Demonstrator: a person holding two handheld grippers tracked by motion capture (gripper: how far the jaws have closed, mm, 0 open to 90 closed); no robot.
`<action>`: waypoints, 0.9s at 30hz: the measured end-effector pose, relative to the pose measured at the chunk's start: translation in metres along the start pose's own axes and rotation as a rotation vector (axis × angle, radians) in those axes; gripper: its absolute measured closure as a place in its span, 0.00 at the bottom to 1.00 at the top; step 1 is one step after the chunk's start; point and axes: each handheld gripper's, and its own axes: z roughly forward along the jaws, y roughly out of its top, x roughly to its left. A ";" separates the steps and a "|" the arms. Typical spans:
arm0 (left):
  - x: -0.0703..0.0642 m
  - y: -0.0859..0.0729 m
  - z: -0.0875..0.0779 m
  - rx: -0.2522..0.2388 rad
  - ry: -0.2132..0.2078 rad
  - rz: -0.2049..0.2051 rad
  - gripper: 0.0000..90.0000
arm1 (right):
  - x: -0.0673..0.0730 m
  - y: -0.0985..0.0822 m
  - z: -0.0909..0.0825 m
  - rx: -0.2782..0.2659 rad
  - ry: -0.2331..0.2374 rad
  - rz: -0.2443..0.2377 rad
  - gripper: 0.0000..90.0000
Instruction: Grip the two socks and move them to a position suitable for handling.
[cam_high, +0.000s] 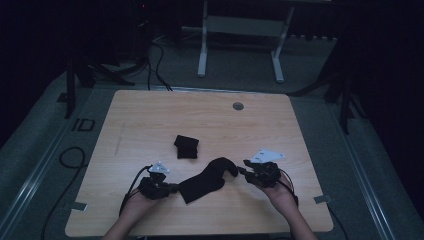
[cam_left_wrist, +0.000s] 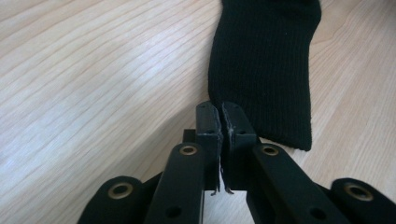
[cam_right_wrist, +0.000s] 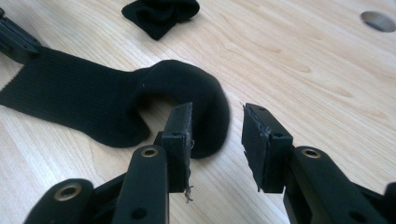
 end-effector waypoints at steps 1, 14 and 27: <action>0.002 0.000 -0.002 -0.006 0.025 -0.006 0.92 | 0.000 0.001 0.003 0.004 -0.002 -0.004 0.69; -0.033 0.018 -0.009 -0.139 0.025 0.036 0.89 | -0.017 0.016 0.030 -0.004 -0.057 -0.001 0.98; -0.031 0.016 0.025 -0.026 0.039 0.075 1.00 | -0.034 -0.009 0.076 0.118 -0.059 0.005 1.00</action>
